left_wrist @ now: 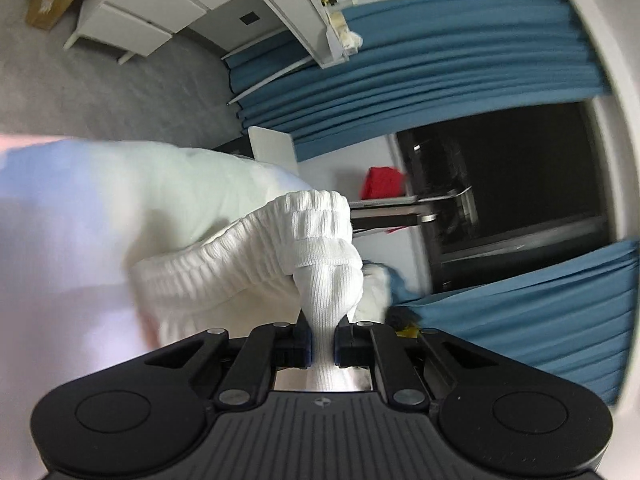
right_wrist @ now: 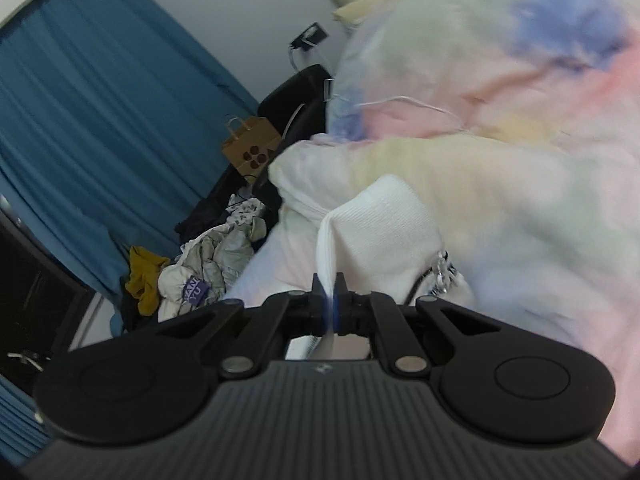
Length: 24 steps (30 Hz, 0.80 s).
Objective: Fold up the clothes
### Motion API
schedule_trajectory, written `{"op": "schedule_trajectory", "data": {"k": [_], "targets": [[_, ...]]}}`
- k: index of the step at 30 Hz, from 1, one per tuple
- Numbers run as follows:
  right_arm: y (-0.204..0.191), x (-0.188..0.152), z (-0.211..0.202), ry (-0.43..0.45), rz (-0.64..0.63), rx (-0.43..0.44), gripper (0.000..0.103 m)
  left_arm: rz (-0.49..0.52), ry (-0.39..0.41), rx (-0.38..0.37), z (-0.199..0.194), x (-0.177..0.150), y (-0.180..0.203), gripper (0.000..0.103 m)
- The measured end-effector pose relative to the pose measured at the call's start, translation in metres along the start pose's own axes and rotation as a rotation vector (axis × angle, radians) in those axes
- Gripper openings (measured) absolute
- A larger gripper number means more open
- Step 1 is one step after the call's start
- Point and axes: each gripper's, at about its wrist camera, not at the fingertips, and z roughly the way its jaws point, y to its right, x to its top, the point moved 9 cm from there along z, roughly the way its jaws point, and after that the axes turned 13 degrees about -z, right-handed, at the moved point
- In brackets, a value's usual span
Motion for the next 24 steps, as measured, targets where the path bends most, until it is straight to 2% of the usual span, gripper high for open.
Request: {"op": "schedule_trajectory", "data": {"k": [5, 8, 13, 16, 19, 21, 23, 24], "targets": [[-0.058, -0.002, 0.097, -0.029, 0.032, -0.022, 0.006, 0.013, -0.001, 0.145, 0.123, 0.01, 0.012, 0.01], [-0.085, -0.021, 0.161, -0.039, -0.062, -0.074, 0.006, 0.015, -0.002, 0.232, 0.199, 0.015, 0.015, 0.01], [-0.093, -0.058, 0.252, -0.051, -0.167, -0.165, 0.006, 0.176, -0.039, 0.316, 0.294, 0.011, 0.011, 0.011], [-0.084, -0.07, 0.281, -0.028, -0.175, -0.201, 0.007, 0.209, -0.071, 0.37, 0.317, 0.005, 0.009, 0.012], [-0.081, -0.068, 0.288, 0.001, -0.215, -0.212, 0.007, 0.253, -0.113, 0.391, 0.329, 0.005, 0.018, 0.014], [-0.081, -0.064, 0.289, 0.009, -0.233, -0.203, 0.009, 0.277, -0.128, 0.387, 0.329, 0.005, 0.019, 0.017], [-0.081, -0.058, 0.284, -0.002, -0.234, -0.165, 0.01, 0.293, -0.148, 0.346, 0.295, 0.005, 0.017, 0.021], [-0.081, -0.055, 0.277, -0.001, -0.231, -0.149, 0.01, 0.305, -0.152, 0.309, 0.291, 0.005, 0.024, 0.028]]}}
